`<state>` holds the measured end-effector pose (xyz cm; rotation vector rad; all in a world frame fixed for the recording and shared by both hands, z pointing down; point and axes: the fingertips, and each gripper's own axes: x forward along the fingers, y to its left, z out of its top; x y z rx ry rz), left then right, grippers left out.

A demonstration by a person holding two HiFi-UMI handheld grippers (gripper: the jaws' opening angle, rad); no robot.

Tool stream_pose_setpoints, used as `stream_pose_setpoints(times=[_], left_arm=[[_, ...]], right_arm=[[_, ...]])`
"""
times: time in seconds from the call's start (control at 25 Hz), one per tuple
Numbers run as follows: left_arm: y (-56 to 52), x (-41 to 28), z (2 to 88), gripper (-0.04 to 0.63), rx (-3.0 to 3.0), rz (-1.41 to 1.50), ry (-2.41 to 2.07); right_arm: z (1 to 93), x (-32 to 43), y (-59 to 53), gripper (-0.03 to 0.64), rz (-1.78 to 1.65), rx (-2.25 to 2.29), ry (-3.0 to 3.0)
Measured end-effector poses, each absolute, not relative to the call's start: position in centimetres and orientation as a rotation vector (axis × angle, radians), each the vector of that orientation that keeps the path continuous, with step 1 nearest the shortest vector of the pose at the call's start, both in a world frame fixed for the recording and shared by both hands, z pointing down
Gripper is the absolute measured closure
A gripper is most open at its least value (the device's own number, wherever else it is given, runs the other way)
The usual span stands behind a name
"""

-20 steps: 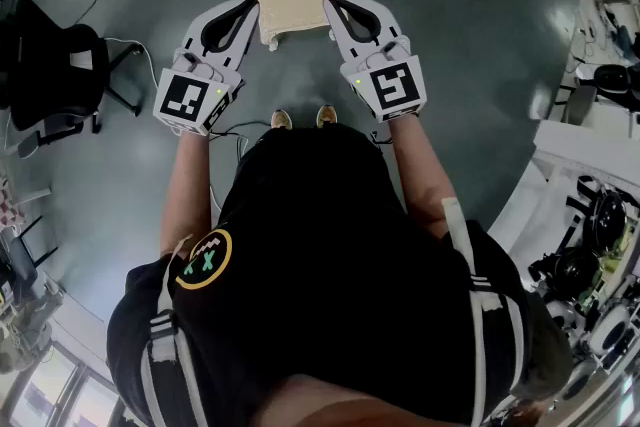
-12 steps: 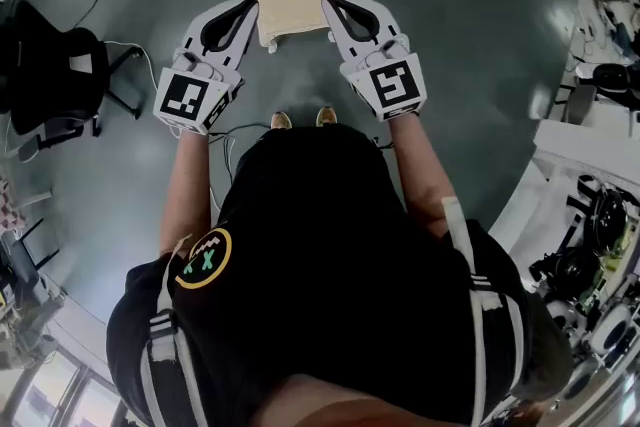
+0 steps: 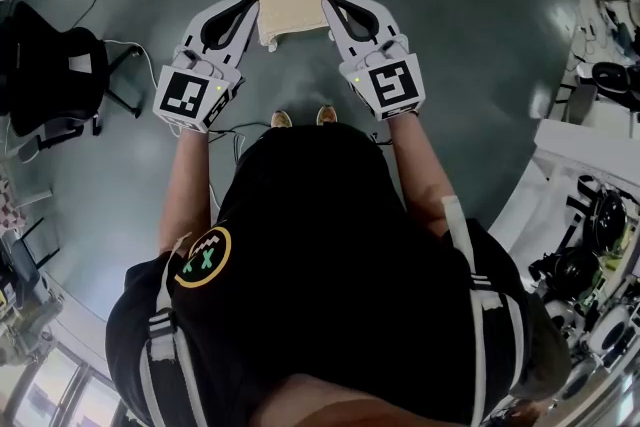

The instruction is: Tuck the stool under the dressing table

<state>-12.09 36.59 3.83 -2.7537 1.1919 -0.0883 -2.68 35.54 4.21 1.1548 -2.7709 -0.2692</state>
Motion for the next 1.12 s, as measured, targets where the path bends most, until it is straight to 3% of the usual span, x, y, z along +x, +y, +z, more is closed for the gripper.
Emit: stream_pose_setpoints(times=[0.36, 0.6, 1.04, 1.08, 1.12], left_arm=[[35.2, -12.2, 4.2, 0.568, -2.756, -0.099, 1.202], [34.2, -12.5, 4.3, 0.568, -2.755, -0.104, 1.213], [33.4, -12.8, 4.5, 0.563, -2.762, -0.089, 1.2], [33.3, -12.8, 4.6, 0.556, -2.764, -0.088, 1.195], [33.2, -12.7, 4.6, 0.485, -2.768, -0.091, 1.19]], right_arm=[[4.5, -2.2, 33.7, 0.594, -0.246, 1.186, -2.78], [4.7, -2.3, 32.8, 0.539, -0.212, 1.172, -2.793], [5.5, -2.4, 32.1, 0.317, -0.157, 1.125, -2.803], [5.6, -2.5, 32.0, 0.29, -0.154, 1.12, -2.804], [5.7, -2.5, 31.9, 0.267, -0.152, 1.116, -2.804]])
